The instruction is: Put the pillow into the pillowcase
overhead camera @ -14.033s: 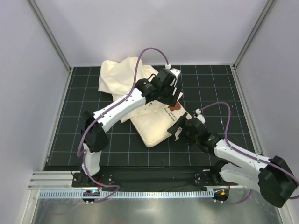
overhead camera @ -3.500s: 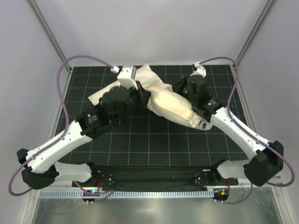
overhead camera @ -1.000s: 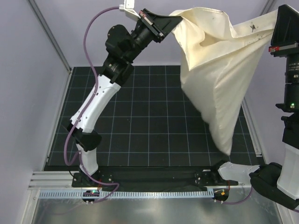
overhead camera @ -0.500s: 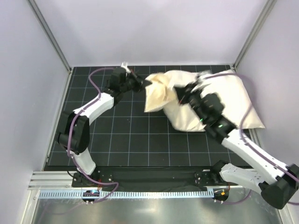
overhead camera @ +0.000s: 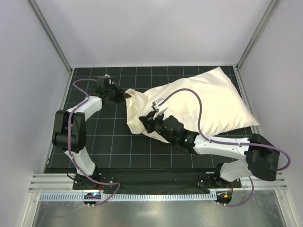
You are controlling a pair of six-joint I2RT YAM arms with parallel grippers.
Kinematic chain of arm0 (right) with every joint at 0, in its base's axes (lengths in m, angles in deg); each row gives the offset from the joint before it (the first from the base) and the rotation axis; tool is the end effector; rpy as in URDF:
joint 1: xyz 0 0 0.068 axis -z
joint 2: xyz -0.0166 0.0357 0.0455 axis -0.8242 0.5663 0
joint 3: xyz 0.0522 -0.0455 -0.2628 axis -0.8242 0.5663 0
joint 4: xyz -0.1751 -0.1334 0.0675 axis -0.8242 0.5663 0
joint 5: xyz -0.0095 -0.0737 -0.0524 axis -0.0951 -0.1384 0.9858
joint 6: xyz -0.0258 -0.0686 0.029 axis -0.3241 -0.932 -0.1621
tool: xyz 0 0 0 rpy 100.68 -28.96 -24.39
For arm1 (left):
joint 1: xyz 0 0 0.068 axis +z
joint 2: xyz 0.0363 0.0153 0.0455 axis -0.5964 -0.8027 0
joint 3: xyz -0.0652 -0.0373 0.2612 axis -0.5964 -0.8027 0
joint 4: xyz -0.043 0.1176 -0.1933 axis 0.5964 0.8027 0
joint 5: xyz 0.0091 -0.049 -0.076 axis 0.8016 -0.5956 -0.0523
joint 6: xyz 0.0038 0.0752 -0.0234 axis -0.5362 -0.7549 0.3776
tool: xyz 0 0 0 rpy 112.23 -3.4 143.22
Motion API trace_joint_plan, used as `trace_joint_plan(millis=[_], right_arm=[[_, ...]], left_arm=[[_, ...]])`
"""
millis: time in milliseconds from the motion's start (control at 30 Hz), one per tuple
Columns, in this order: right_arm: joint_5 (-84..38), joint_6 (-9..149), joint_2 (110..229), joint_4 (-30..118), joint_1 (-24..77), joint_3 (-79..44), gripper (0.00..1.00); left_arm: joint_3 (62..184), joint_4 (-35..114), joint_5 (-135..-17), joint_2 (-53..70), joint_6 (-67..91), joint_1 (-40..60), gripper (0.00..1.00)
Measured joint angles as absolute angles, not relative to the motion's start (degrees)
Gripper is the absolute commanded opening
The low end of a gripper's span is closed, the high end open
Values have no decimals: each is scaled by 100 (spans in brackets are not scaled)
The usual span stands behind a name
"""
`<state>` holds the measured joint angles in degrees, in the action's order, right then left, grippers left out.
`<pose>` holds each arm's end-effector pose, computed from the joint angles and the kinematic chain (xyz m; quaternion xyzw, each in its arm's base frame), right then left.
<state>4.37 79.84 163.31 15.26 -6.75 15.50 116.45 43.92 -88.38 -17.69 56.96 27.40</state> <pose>0.1596 0.2550 0.2938 -0.1741 0.7113 0.3298 0.5958 0.3768 -0.0852 0.2126 -0.2835 0.8419 -0.3685 0.2740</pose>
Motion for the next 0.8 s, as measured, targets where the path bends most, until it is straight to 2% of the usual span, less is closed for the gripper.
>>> trace_joint_plan(millis=[233, 300, 333, 367, 433, 467, 500, 533, 567, 600, 800], right_arm=[[131, 7982, 17100, 1255, -815, 1220, 4], [-37, 7984, 17277, 1248, -822, 1152, 8], [-142, 7984, 17387, 1248, -826, 1076, 13], [-236, 7982, 17490, 1255, -830, 1001, 24], [-402, 7934, 17636, 1257, -878, 905, 37], [-470, 7901, 17671, 1257, -918, 892, 47], [-553, 7873, 17677, 1266, -957, 892, 51], [-627, 7842, 17677, 1272, -983, 892, 56], [-686, 7812, 17675, 1270, -1007, 892, 63], [-760, 7794, 17658, 1277, -1018, 892, 65], [-870, 7680, 17175, 1570, -1020, 905, 72]], left_arm=[[12133, 4857, -8766, -2173, 5443, 3221, 0], [12519, 4942, -8766, -2514, 5447, 3376, 2], [12718, 4951, -8770, -2696, 5447, 3442, 12], [12917, 4958, -8768, -2882, 5443, 3496, 16], [13263, 4988, -8766, -3185, 5511, 3568, 27], [13420, 4995, -8762, -3321, 5535, 3612, 50], [13527, 4999, -8759, -3406, 5522, 3651, 62], [13571, 5014, -8742, -3437, 5552, 3695, 85], [13571, 5041, -8707, -3437, 5576, 3748, 94], [13573, 5078, -8663, -3415, 5635, 3802, 100], [13225, 5362, -8187, -2779, 5727, 4132, 100]])
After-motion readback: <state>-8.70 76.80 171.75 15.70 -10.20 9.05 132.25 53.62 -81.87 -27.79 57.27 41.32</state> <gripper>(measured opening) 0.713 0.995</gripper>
